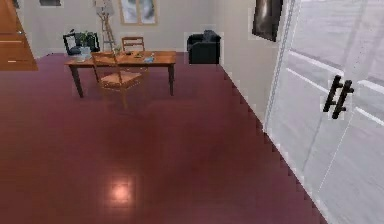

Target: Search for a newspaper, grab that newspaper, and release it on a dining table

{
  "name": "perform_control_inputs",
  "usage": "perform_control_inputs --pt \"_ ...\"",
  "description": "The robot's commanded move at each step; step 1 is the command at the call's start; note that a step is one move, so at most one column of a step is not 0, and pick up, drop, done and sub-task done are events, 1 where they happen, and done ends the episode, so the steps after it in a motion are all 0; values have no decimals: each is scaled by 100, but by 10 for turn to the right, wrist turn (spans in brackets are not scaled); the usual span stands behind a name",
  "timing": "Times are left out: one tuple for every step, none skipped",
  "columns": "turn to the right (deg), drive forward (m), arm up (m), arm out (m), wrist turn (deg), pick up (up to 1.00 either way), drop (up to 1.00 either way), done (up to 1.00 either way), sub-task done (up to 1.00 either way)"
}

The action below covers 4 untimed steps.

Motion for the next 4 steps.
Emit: perform_control_inputs --pt "0 45 0 0 0 0 0 0 0" --pt "-450 0 0 0 0 0 0 0 0" --pt "-30 0 0 0 0 0 0 0 0" --pt "0 100 0 0 0 0 0 0 0"
